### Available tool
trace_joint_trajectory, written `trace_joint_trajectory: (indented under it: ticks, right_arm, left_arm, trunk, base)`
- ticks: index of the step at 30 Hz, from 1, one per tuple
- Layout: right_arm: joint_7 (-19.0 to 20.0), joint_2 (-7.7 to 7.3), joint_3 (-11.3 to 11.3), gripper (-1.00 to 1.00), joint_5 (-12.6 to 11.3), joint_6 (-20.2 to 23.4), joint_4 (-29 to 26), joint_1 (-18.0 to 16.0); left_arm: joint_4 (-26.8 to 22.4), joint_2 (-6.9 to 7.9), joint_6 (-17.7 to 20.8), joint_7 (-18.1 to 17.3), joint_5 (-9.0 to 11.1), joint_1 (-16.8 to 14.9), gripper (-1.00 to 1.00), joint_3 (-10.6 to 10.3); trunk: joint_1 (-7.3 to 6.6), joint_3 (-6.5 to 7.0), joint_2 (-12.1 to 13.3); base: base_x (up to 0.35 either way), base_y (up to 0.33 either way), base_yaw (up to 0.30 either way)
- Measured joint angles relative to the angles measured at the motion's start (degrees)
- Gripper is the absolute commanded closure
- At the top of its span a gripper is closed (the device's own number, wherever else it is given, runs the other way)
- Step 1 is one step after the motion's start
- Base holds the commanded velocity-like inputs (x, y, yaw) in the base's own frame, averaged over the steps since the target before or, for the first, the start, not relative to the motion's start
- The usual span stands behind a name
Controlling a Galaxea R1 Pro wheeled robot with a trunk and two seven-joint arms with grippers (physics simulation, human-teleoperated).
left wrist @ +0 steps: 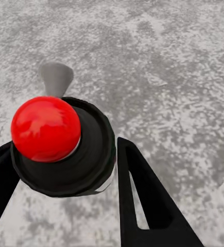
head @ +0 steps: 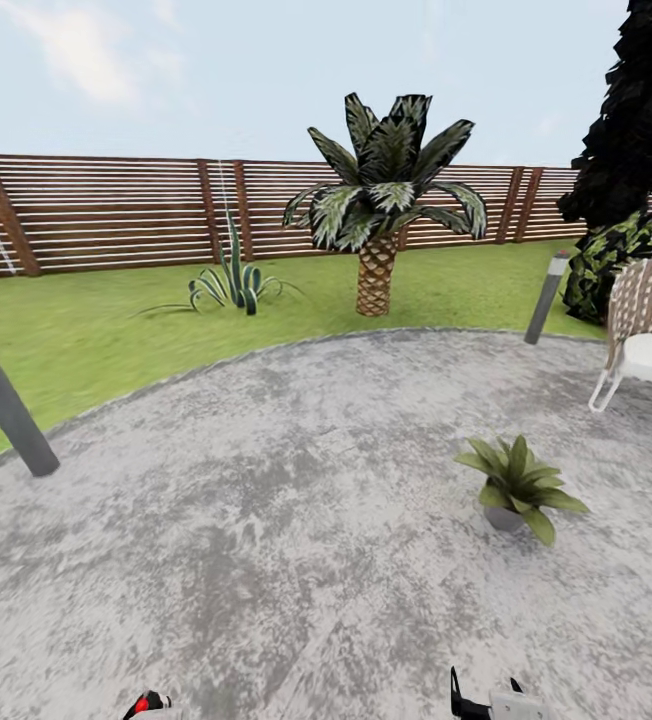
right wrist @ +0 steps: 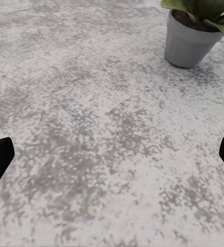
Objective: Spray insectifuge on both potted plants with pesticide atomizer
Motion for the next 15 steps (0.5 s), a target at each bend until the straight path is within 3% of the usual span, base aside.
trace_joint_trajectory:
  ticks: [8,15]
  right_arm:
    - [-0.02,0.0,-0.02,-1.0,0.0,0.0,0.0,0.0]
    - [-0.05,0.0,-0.02,-1.0,0.0,0.0,-0.02,0.01]
  left_arm:
    - [0.0,0.0,0.01,-0.01,0.0,0.0,1.0,0.0]
    - [0.02,-0.01,0.0,-0.03,0.0,-0.01,1.0,0.0]
  trunk:
    - [0.0,0.0,0.0]
    - [0.0,0.0,0.0]
  base:
    - [0.337,0.052,-0.023]
    - [0.333,0.002,-0.23]
